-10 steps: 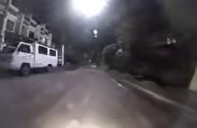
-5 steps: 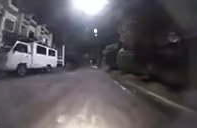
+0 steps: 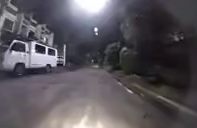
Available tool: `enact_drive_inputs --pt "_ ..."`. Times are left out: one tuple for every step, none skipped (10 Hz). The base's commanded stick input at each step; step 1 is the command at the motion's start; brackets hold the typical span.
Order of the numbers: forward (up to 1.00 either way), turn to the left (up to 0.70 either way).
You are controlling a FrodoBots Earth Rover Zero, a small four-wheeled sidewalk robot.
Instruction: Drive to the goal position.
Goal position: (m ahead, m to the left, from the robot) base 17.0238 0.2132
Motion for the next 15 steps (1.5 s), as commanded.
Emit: enact_drive_inputs --pt "0.7 0.0" --pt "0.7 0.0" --pt "0.7 0.0" --pt "0.7 0.0" --pt "0.7 0.0" --pt "0.7 0.0" --pt "0.7 0.0" --pt "0.7 0.0" --pt "0.7 0.0" --pt "0.7 0.0" --pt "0.7 0.0" --pt "0.7 0.0" --pt "0.7 0.0" --pt "0.7 0.0" --pt "0.7 0.0"
